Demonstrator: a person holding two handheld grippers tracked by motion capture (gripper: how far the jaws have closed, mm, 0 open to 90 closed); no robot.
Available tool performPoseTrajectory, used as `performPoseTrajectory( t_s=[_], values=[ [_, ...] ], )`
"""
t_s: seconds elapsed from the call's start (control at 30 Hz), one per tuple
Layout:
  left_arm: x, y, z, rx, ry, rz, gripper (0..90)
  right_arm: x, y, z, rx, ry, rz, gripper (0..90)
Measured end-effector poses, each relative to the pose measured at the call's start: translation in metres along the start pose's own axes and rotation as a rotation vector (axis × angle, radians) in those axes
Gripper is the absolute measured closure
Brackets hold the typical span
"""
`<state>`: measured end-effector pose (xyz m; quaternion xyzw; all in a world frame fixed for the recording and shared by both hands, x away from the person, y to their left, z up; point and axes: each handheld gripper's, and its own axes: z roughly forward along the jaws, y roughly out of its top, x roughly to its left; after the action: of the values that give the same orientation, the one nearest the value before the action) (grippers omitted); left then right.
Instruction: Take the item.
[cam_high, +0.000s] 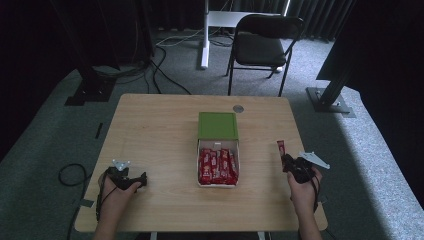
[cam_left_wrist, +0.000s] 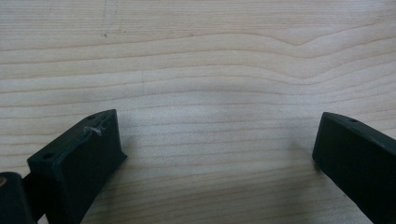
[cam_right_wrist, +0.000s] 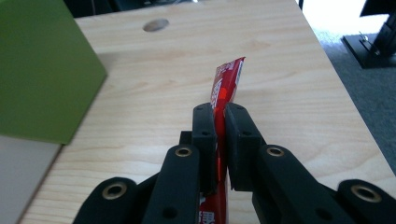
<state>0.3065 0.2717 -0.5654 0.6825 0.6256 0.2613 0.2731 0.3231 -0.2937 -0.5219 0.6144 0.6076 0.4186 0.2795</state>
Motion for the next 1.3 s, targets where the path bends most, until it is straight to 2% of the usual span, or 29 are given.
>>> performPoseTrajectory(
  t_s=[0.4, 0.87, 1.13, 1.3],
  values=[
    [0.000, 0.000, 0.000, 0.000, 0.000, 0.000, 2.0, -0.011, -0.015, 0.019, 0.091, -0.025, 0.015, 83.1],
    [0.000, 0.000, 0.000, 0.000, 0.000, 0.000, 2.0, -0.020, -0.025, 0.029, 0.166, -0.061, 0.025, 83.0],
    [0.000, 0.000, 0.000, 0.000, 0.000, 0.000, 2.0, -0.022, -0.023, 0.028, 0.169, -0.092, 0.022, 81.6],
    [0.000, 0.000, 0.000, 0.000, 0.000, 0.000, 1.9, -0.025, -0.022, 0.025, 0.180, -0.082, 0.032, 73.8]
  ],
)
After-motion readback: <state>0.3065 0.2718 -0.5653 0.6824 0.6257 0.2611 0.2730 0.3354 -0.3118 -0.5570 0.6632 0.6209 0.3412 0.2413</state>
